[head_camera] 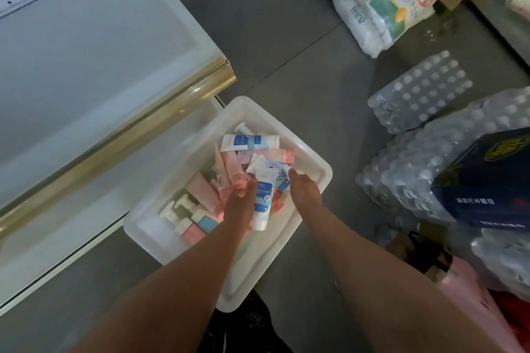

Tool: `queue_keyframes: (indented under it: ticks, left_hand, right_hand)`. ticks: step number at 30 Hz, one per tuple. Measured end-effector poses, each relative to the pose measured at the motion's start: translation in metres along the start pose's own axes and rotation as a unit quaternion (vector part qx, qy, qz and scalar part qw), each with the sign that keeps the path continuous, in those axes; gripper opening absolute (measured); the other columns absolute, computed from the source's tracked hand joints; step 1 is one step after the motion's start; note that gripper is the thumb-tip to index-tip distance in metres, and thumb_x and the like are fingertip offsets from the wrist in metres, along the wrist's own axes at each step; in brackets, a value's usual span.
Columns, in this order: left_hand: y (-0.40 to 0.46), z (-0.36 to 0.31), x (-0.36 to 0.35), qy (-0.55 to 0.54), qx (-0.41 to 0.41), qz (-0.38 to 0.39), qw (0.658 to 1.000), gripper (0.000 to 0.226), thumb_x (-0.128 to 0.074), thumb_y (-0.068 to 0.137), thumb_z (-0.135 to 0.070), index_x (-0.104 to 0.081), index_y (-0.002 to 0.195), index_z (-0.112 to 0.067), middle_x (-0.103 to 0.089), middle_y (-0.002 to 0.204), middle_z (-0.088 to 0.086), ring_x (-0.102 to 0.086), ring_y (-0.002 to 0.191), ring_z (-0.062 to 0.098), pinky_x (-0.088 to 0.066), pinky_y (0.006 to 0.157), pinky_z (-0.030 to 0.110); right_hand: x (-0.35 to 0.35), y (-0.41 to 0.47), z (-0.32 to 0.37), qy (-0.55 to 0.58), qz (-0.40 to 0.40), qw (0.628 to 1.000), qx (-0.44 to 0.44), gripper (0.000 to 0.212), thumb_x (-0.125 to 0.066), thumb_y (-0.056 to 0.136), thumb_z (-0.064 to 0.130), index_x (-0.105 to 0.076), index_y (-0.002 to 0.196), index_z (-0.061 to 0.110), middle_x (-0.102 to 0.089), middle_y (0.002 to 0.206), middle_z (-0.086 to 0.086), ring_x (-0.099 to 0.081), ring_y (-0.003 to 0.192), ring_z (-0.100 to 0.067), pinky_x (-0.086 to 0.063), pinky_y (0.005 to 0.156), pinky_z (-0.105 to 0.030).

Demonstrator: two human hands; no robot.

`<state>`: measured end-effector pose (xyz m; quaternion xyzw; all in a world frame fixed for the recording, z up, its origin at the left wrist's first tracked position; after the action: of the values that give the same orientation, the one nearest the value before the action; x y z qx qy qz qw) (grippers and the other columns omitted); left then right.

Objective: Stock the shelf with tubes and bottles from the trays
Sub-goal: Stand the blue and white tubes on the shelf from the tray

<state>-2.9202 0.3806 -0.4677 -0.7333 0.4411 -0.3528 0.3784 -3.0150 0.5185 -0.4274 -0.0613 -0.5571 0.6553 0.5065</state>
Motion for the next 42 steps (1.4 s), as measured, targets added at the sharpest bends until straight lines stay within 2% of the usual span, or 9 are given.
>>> queue_keyframes:
  ticks: [9,17,22,28,31,35,37,39,42]
  left_hand:
    - [0.026,0.038,-0.003,-0.057,0.064,-0.024,0.996,0.118,-0.053,0.042,-0.1,-0.052,0.132,-0.024,-0.071,0.114,0.002,-0.073,0.093,0.023,-0.059,0.085,0.047]
    - [0.004,0.012,-0.003,-0.144,0.088,0.004,0.986,0.047,-0.06,0.094,-0.048,-0.054,0.128,-0.015,-0.069,0.115,0.007,-0.07,0.1,0.026,-0.056,0.094,0.047]
    - [0.01,0.013,-0.001,-0.183,0.122,0.025,0.975,0.052,-0.06,0.094,-0.051,-0.053,0.129,-0.014,-0.07,0.102,0.005,-0.07,0.084,0.02,-0.055,0.065,0.033]
    - [0.003,0.009,0.0,-0.181,0.11,0.069,0.975,0.054,-0.052,0.096,-0.055,-0.051,0.132,-0.014,-0.068,0.105,0.004,-0.069,0.083,0.019,-0.054,0.064,0.032]
    - [-0.012,0.005,-0.006,-0.162,0.079,0.08,0.98,0.046,-0.047,0.1,-0.051,-0.049,0.134,-0.02,-0.067,0.12,0.008,-0.066,0.105,0.026,-0.054,0.091,0.043]
    - [-0.024,-0.003,0.001,-0.161,0.07,0.064,0.982,0.041,-0.049,0.099,-0.052,-0.052,0.129,-0.024,-0.069,0.113,0.007,-0.069,0.094,0.024,-0.056,0.078,0.039]
    - [-0.025,-0.006,0.007,-0.179,0.09,0.065,0.978,0.062,-0.053,0.09,-0.066,-0.052,0.131,-0.019,-0.068,0.116,0.012,-0.068,0.101,0.03,-0.055,0.09,0.045]
    - [-0.027,-0.008,0.013,-0.164,0.095,0.067,0.98,0.082,-0.055,0.076,-0.081,-0.055,0.127,-0.017,-0.069,0.112,0.015,-0.068,0.101,0.032,-0.056,0.091,0.049]
    - [-0.038,-0.016,0.025,-0.118,0.073,0.068,0.988,0.072,-0.05,0.08,-0.08,-0.061,0.11,-0.016,-0.072,0.1,0.015,-0.07,0.091,0.034,-0.057,0.086,0.053]
  right_hand:
    - [-0.009,0.02,0.007,-0.073,0.008,0.997,0.017,0.046,-0.025,0.107,0.039,-0.042,0.143,0.015,-0.05,0.136,-0.02,-0.045,0.126,-0.037,-0.038,0.106,-0.042]
    - [-0.031,0.02,0.009,-0.011,0.128,0.989,-0.066,0.087,-0.017,0.089,0.082,-0.042,0.151,0.026,-0.039,0.155,-0.004,-0.035,0.144,-0.027,-0.023,0.118,-0.038]
    - [-0.057,0.026,-0.024,0.099,0.113,0.983,-0.104,0.126,-0.026,0.047,0.101,-0.048,0.144,0.022,-0.049,0.147,-0.008,-0.056,0.124,-0.03,-0.042,0.108,-0.047]
    - [-0.05,0.0,-0.014,0.15,0.073,0.979,-0.115,0.088,-0.027,0.089,0.083,-0.043,0.143,0.015,-0.048,0.141,-0.008,-0.052,0.124,-0.029,-0.04,0.105,-0.041]
    - [-0.055,-0.012,-0.01,0.187,0.082,0.976,-0.082,0.082,-0.023,0.084,0.088,-0.062,0.123,0.027,-0.062,0.13,-0.006,-0.06,0.114,-0.026,-0.042,0.11,-0.046]
    - [-0.059,-0.023,-0.01,0.241,0.096,0.962,-0.086,0.113,-0.034,0.042,0.108,-0.07,0.115,0.031,-0.071,0.118,-0.002,-0.066,0.107,-0.025,-0.048,0.104,-0.049]
    - [-0.055,-0.027,-0.008,0.246,0.098,0.961,-0.076,0.118,-0.039,0.03,0.11,-0.073,0.11,0.03,-0.074,0.109,-0.003,-0.07,0.102,-0.026,-0.052,0.1,-0.048]
    - [-0.049,-0.034,-0.001,0.25,0.1,0.961,-0.067,0.1,-0.053,0.043,0.103,-0.073,0.105,0.026,-0.076,0.1,-0.003,-0.073,0.094,-0.027,-0.057,0.094,-0.046]
    - [-0.034,-0.048,0.006,0.239,0.09,0.966,-0.022,0.067,-0.082,0.059,0.071,-0.074,0.1,0.018,-0.073,0.077,-0.001,-0.069,0.071,-0.024,-0.06,0.079,-0.044]
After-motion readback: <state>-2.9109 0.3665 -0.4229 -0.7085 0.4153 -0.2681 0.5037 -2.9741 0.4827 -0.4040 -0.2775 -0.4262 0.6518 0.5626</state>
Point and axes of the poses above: each hand's wrist, its own y-axis towards the middle knuckle, its own x-axis out of the back of the hand, z = x × y, the point moved 4 cm from there along y, towards the middle knuckle
